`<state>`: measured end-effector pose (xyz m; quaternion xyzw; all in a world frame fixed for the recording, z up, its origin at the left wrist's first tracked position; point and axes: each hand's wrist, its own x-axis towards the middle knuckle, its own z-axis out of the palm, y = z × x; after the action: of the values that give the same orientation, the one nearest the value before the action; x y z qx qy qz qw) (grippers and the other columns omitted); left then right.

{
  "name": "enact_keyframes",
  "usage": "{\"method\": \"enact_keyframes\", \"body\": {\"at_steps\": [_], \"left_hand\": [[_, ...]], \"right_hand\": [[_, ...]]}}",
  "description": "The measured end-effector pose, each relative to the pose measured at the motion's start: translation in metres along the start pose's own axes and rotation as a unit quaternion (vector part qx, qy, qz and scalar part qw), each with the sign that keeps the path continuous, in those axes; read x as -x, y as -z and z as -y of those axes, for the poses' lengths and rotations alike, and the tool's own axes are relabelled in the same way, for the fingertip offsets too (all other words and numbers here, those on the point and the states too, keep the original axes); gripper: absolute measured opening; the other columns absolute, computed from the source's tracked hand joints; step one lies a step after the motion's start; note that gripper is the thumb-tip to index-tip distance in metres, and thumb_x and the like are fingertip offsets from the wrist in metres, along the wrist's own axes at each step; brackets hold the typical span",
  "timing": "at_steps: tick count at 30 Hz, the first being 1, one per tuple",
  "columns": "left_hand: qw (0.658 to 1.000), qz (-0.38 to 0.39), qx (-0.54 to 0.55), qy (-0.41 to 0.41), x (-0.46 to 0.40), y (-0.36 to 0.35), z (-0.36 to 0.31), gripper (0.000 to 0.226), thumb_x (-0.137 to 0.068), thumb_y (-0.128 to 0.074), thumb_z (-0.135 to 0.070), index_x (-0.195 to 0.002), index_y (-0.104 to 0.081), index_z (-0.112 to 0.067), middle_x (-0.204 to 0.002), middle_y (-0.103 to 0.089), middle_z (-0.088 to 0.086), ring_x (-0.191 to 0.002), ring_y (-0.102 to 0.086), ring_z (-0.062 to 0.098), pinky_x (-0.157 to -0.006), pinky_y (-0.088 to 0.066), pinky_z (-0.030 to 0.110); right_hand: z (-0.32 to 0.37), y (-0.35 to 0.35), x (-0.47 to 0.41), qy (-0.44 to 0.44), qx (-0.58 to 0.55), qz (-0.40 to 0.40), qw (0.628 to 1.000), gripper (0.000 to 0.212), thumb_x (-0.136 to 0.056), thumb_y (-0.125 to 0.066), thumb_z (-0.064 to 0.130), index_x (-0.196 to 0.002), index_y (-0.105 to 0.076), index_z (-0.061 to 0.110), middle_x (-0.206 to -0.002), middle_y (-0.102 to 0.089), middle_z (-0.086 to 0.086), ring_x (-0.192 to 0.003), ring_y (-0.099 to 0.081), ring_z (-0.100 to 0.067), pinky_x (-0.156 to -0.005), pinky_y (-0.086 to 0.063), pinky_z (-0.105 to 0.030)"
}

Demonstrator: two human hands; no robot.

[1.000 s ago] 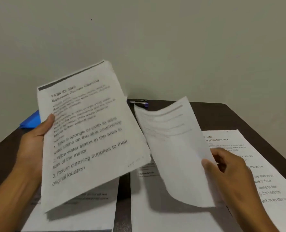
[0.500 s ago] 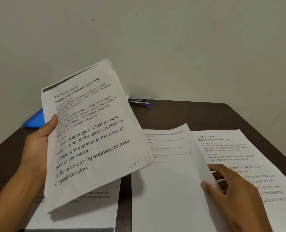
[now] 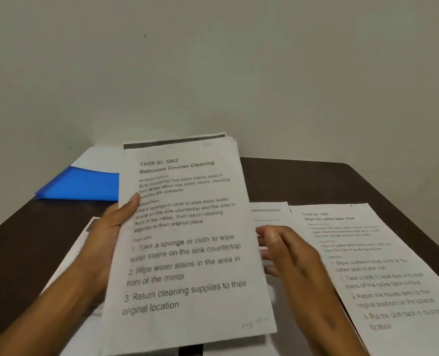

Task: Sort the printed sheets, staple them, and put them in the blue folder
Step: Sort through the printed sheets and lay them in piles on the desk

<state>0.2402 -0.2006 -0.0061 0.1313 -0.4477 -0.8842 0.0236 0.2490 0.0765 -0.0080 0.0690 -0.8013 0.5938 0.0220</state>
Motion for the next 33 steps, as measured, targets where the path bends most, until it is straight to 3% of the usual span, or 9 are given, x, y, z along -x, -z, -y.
{"method": "enact_keyframes", "body": {"at_steps": [4,8,10,17,23,28,30,33], "left_hand": [[1.0,0.012,-0.009,-0.004,-0.005,0.0,0.004,0.039,-0.099,-0.059,-0.031,-0.132,-0.071,-0.014,-0.127,-0.073,0.022,-0.101,-0.077,0.039,-0.078,-0.065,0.055],[1.0,0.002,-0.006,-0.004,-0.009,0.003,0.004,0.037,-0.099,-0.06,-0.031,-0.132,-0.071,-0.016,-0.126,-0.074,0.021,-0.105,-0.075,0.04,-0.078,-0.065,0.054],[1.0,0.002,-0.008,-0.007,-0.009,0.003,0.004,0.039,-0.098,-0.062,-0.031,-0.133,-0.07,-0.016,-0.127,-0.073,0.021,-0.11,-0.073,0.041,-0.08,-0.065,0.054],[1.0,0.013,-0.009,-0.011,-0.008,0.0,0.003,0.038,-0.097,-0.061,-0.029,-0.131,-0.071,-0.015,-0.125,-0.073,0.022,-0.097,-0.077,0.039,-0.077,-0.065,0.054],[1.0,0.007,-0.027,-0.014,-0.007,0.001,0.003,0.04,-0.097,-0.062,-0.03,-0.134,-0.07,-0.017,-0.127,-0.073,0.021,-0.113,-0.072,0.044,-0.083,-0.063,0.058],[0.999,0.004,-0.041,-0.018,-0.005,-0.001,0.001,0.032,-0.099,-0.058,-0.034,-0.111,-0.083,-0.019,-0.121,-0.076,0.018,-0.098,-0.078,0.037,-0.076,-0.066,0.052],[0.999,0.007,-0.041,-0.029,-0.002,-0.003,0.0,0.031,-0.099,-0.057,-0.034,-0.106,-0.084,-0.021,-0.118,-0.078,0.016,-0.093,-0.079,0.034,-0.071,-0.067,0.049],[0.998,0.011,-0.055,-0.02,-0.001,-0.004,0.0,0.032,-0.101,-0.057,-0.034,-0.112,-0.082,-0.017,-0.116,-0.078,0.017,-0.097,-0.078,0.037,-0.075,-0.065,0.056]], "right_hand": [[0.002,-0.018,-0.005,0.01,0.008,0.008,1.0,0.016,-0.1,-0.064,0.04,-0.115,-0.065,0.036,-0.102,-0.078,0.023,-0.094,-0.072,0.005,-0.076,-0.05,-0.012],[-0.003,-0.022,-0.008,0.002,0.018,-0.011,1.0,0.027,-0.095,-0.074,0.022,-0.115,-0.064,0.036,-0.096,-0.079,0.021,-0.086,-0.073,0.001,-0.071,-0.052,-0.009],[-0.005,-0.022,-0.008,0.006,0.021,-0.016,1.0,0.028,-0.095,-0.075,0.02,-0.115,-0.064,0.035,-0.095,-0.079,0.021,-0.085,-0.073,0.0,-0.07,-0.051,-0.008],[-0.01,-0.022,-0.01,0.016,0.028,-0.02,0.999,0.027,-0.097,-0.072,0.018,-0.114,-0.063,0.036,-0.096,-0.079,0.022,-0.087,-0.074,0.0,-0.07,-0.052,-0.012],[-0.013,-0.021,-0.01,0.012,0.033,-0.022,0.999,0.025,-0.099,-0.068,0.017,-0.117,-0.064,0.034,-0.096,-0.08,0.02,-0.089,-0.076,0.0,-0.071,-0.054,-0.013],[-0.012,-0.02,-0.01,0.012,0.029,-0.029,0.999,0.023,-0.103,-0.061,0.014,-0.117,-0.065,0.032,-0.092,-0.081,0.016,-0.085,-0.077,-0.004,-0.075,-0.056,-0.027],[-0.01,-0.021,-0.011,0.002,0.023,-0.023,0.999,0.019,-0.106,-0.056,0.018,-0.118,-0.063,0.03,-0.093,-0.081,0.013,-0.083,-0.078,-0.005,-0.069,-0.057,-0.022],[-0.01,-0.015,-0.011,0.004,0.037,-0.018,0.999,0.017,-0.108,-0.051,0.021,-0.119,-0.062,0.029,-0.089,-0.081,0.012,-0.081,-0.077,-0.003,-0.066,-0.056,-0.016]]}}
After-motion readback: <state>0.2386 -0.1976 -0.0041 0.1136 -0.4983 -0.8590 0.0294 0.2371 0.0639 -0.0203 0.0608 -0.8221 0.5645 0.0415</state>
